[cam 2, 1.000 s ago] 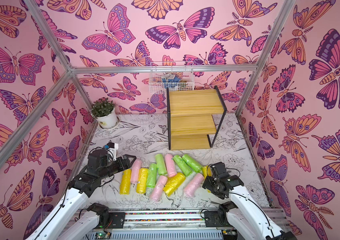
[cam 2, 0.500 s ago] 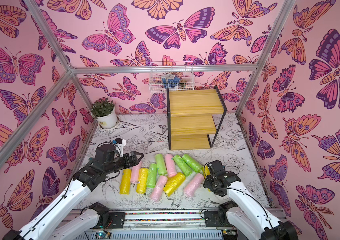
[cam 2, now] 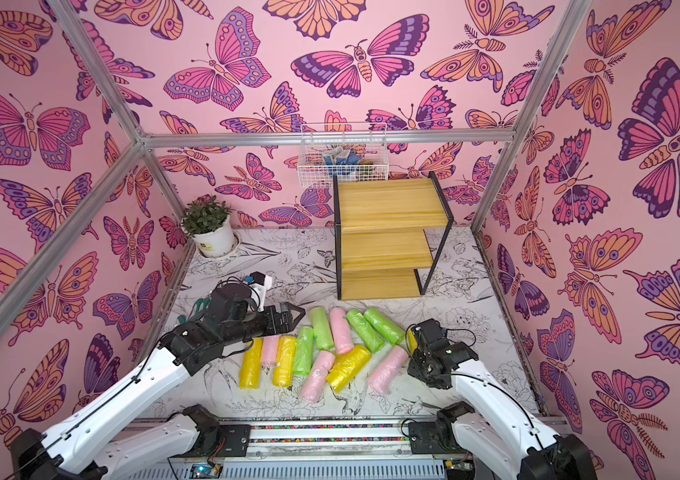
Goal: Sort the rolls of trash bags by color and place them on the shelf
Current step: Pick up the roll of trash bags from the center of the board.
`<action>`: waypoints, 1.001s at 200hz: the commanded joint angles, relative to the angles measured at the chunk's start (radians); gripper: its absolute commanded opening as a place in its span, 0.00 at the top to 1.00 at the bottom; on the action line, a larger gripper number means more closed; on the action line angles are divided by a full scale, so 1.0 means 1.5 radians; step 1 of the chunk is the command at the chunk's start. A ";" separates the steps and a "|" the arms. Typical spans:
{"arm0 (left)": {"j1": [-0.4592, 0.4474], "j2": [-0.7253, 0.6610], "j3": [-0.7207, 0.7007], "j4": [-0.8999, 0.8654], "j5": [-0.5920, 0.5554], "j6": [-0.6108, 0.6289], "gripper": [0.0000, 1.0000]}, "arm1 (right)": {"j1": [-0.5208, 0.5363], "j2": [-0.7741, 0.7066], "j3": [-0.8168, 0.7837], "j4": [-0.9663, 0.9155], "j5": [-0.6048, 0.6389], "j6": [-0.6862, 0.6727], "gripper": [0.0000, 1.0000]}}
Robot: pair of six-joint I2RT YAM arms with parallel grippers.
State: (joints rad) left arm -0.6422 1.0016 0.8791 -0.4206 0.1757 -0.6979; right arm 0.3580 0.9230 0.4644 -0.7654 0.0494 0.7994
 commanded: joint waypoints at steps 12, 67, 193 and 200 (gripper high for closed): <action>-0.038 0.033 0.032 -0.012 -0.027 -0.004 0.00 | 0.009 0.006 0.020 -0.011 0.014 -0.009 0.34; -0.072 0.048 0.056 -0.015 -0.051 -0.009 0.00 | 0.022 0.044 0.090 -0.077 0.053 -0.016 0.23; -0.082 0.049 0.057 -0.013 -0.037 -0.027 0.00 | 0.031 0.148 0.056 0.029 0.088 -0.029 0.38; -0.082 0.047 0.057 -0.014 -0.036 -0.029 0.00 | 0.031 0.157 0.052 0.034 0.089 -0.025 0.40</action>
State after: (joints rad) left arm -0.7555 1.0756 0.9581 -0.4278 0.1127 -0.7273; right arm 0.3977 1.1141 0.5762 -0.7525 0.1570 0.7494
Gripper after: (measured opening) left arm 0.999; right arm 0.621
